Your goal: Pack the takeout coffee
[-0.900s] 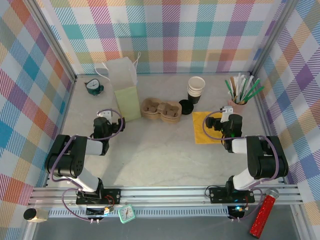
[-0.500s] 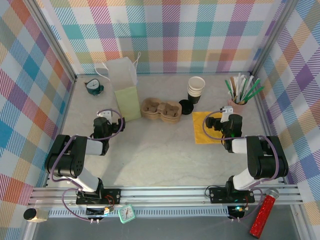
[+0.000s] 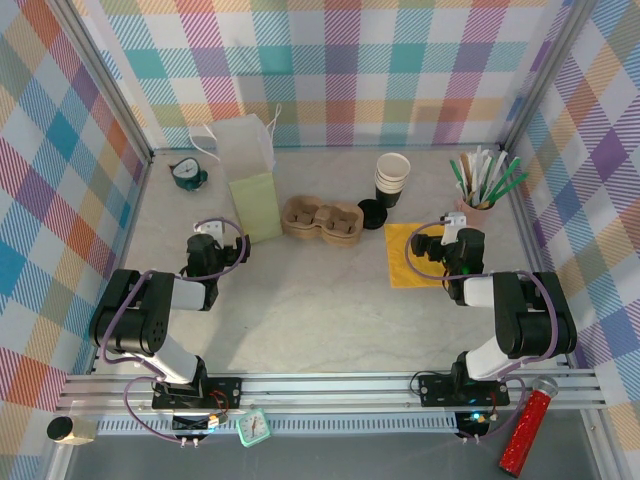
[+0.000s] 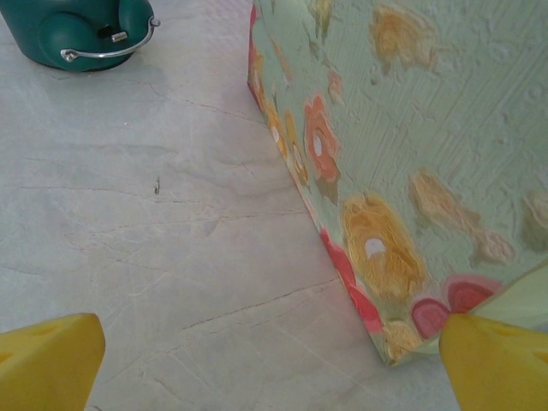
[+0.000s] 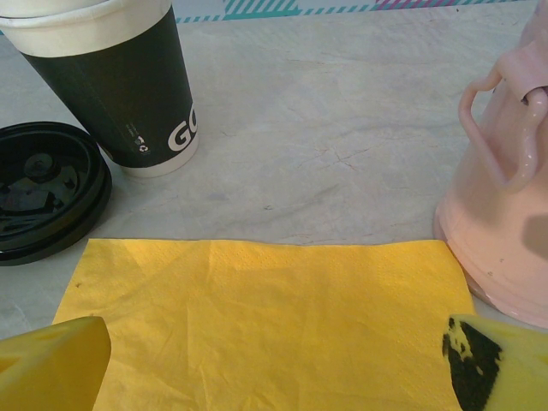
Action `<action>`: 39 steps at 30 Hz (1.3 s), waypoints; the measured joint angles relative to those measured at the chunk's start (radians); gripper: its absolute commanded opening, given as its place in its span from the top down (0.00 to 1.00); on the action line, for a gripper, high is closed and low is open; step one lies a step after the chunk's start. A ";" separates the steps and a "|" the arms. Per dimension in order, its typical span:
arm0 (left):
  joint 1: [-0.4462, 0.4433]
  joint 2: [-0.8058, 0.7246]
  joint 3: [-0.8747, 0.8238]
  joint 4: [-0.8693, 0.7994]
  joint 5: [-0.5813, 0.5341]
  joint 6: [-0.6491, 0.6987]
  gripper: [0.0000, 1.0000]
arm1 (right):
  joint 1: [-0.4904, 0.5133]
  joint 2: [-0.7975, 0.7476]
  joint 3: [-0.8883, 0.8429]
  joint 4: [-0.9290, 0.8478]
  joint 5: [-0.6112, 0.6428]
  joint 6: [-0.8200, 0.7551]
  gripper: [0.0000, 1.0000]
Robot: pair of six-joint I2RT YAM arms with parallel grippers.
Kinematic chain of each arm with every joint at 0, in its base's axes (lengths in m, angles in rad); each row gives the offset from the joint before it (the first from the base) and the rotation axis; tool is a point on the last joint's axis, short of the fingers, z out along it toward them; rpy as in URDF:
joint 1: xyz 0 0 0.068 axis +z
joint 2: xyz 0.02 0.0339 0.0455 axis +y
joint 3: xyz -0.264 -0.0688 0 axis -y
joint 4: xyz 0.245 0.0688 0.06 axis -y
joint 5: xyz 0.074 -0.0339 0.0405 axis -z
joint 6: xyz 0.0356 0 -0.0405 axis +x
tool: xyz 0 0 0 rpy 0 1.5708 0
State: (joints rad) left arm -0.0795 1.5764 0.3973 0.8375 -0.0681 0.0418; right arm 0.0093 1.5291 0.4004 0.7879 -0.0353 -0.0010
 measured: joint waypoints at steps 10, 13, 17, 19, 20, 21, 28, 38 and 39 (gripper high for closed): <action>0.004 0.000 0.000 0.000 0.000 0.000 0.00 | 0.000 0.000 0.000 0.000 0.000 0.000 0.01; 0.004 0.000 0.002 -0.005 0.000 0.000 0.00 | 0.000 0.000 0.000 -0.001 0.000 0.000 0.01; 0.004 -0.052 0.040 -0.125 -0.014 -0.008 0.00 | 0.000 -0.052 0.025 -0.106 0.016 0.010 0.01; 0.004 -0.117 0.078 -0.218 -0.036 -0.024 0.00 | 0.000 -0.114 0.047 -0.175 0.031 0.019 0.01; 0.004 -0.157 0.101 -0.268 -0.050 -0.034 0.00 | 0.000 -0.156 0.057 -0.206 0.039 0.026 0.01; 0.004 -0.197 0.128 -0.322 -0.064 -0.050 0.00 | 0.000 -0.191 0.066 -0.234 0.049 0.039 0.01; 0.006 -0.415 0.373 -0.746 -0.108 -0.203 0.00 | 0.000 -0.425 0.247 -0.609 0.107 0.225 0.01; 0.004 -0.619 0.551 -1.239 -0.029 -0.426 0.00 | -0.003 -0.516 0.440 -1.014 0.082 0.413 0.01; 0.000 -0.624 0.570 -1.259 -0.020 -0.436 0.00 | -0.003 -0.510 0.460 -1.043 0.068 0.413 0.01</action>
State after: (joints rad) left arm -0.0795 0.9527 0.9676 -0.4217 -0.0883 -0.3939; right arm 0.0063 1.0195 0.8604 -0.2550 0.0330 0.4122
